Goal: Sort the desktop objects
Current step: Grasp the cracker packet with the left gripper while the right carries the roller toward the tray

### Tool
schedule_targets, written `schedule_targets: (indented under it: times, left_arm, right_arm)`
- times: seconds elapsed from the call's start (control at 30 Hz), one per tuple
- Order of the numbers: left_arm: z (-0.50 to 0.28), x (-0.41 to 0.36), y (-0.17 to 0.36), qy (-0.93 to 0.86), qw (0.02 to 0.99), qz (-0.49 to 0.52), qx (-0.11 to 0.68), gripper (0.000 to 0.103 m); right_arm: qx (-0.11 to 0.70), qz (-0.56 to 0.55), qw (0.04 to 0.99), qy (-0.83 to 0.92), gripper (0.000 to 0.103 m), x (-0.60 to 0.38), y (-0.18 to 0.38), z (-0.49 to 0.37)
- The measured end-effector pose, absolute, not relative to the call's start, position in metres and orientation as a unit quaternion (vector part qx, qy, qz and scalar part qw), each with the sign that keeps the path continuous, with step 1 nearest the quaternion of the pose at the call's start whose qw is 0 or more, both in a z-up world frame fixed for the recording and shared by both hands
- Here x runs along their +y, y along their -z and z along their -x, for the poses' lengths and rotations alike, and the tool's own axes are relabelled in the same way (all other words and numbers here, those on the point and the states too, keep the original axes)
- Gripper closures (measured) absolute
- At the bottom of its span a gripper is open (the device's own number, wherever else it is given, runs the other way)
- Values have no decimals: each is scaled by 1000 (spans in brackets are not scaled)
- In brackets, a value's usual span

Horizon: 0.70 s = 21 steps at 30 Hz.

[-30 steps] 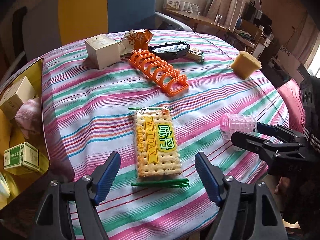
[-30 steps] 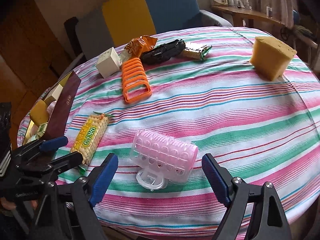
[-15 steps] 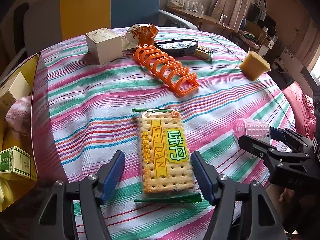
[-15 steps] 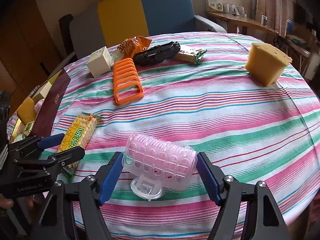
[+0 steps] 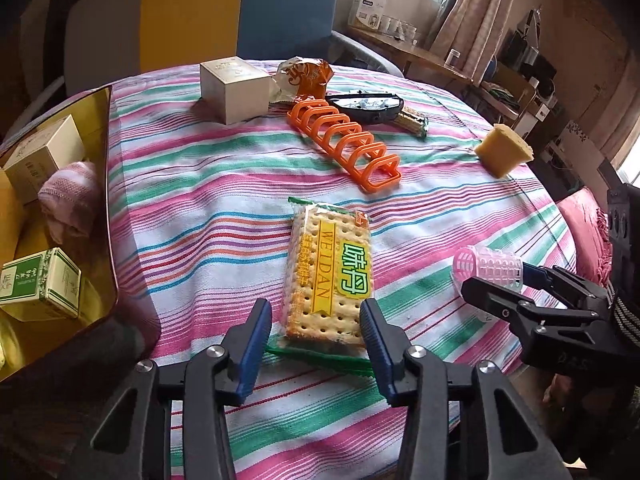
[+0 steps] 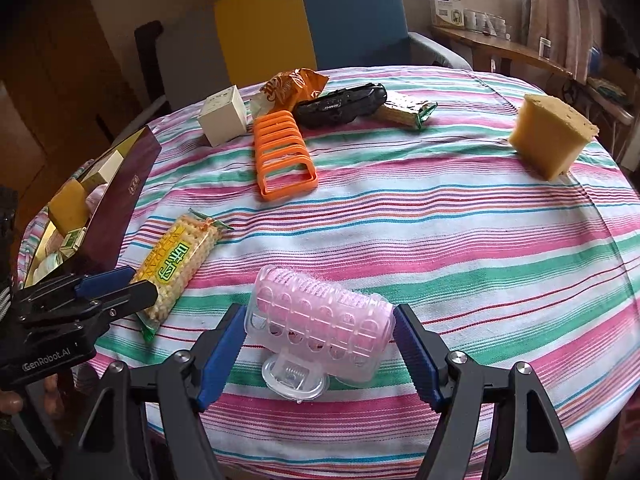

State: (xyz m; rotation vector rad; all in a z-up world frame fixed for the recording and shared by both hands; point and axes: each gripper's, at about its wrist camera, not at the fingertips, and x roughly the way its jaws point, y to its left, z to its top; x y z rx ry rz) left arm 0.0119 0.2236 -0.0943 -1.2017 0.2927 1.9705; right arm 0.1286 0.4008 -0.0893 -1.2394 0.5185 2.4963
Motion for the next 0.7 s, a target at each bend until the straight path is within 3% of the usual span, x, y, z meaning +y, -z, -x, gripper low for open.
schedule_targets:
  times: [0.07, 0.33, 0.37, 0.47, 0.7]
  left_arm:
    - [-13, 225, 91, -781, 396, 466, 126, 35]
    - [-12, 247, 95, -770, 407, 463, 164, 35]
    - [-12, 247, 98, -770, 404, 465, 165, 36]
    - [-9, 246, 104, -771, 397, 470, 165, 53]
    - [-8, 230, 98, -778, 395, 469, 134, 54]
  right_arm:
    - [183, 431, 153, -870, 28, 400, 89, -130]
    - [180, 432, 149, -871, 28, 400, 90, -133]
    - [181, 431, 148, -871, 28, 401, 90, -133]
    - [181, 429, 146, -873, 28, 402, 90, -133]
    - [181, 427, 137, -876, 28, 400, 89, -128]
